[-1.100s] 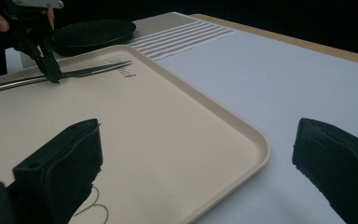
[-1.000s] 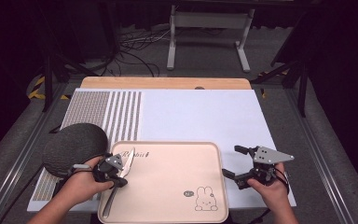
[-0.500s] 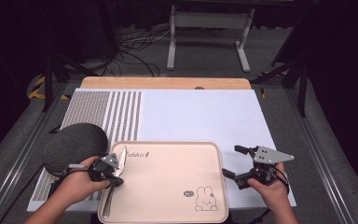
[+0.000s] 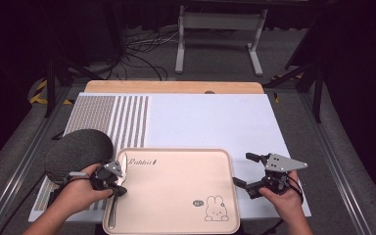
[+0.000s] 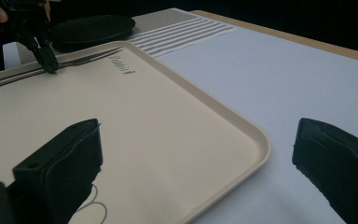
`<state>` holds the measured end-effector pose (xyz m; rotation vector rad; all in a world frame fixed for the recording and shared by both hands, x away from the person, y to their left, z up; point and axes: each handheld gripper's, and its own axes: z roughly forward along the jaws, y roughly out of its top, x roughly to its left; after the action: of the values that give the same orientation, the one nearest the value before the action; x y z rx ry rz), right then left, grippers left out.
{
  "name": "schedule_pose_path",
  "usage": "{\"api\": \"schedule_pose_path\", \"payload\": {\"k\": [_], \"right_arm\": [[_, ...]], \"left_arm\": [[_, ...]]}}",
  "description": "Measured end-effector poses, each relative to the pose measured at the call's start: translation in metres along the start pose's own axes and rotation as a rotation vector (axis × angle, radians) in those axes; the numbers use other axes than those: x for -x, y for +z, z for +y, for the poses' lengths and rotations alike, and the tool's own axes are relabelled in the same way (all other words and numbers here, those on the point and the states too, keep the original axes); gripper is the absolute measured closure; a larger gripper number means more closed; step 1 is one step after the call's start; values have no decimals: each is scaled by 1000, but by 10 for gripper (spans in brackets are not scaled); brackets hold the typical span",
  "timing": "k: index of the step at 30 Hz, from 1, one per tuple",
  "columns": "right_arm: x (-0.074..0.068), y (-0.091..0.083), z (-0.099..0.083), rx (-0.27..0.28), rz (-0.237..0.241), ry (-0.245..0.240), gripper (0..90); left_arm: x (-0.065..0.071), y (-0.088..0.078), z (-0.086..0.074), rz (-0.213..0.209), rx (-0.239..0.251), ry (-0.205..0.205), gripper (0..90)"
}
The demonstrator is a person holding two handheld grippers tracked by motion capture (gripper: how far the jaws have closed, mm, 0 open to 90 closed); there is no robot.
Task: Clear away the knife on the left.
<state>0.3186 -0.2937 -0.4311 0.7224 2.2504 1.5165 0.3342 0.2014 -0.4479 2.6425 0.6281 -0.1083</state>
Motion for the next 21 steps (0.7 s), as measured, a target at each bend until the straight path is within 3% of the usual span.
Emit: {"api": "schedule_pose_path", "payload": {"k": [7,13,19,20,21], "right_arm": [[0,1,0,-8,3,-5,24],[0,2,-1,-12,1,-7,24],[-1,1,0,-6,-1,-8,24],[-1,1,0,-6,-1,-8,24],[-1,1,0,-6,-1,-9,25]], "left_arm": [[0,0,0,-6,5,-4,880],[1,-1,0,-18,19,-17,801],[4,-6,2,-11,81,-26,555],[4,-6,2,-11,81,-26,456],[5,-8,2,3,95,-32,456]]}}
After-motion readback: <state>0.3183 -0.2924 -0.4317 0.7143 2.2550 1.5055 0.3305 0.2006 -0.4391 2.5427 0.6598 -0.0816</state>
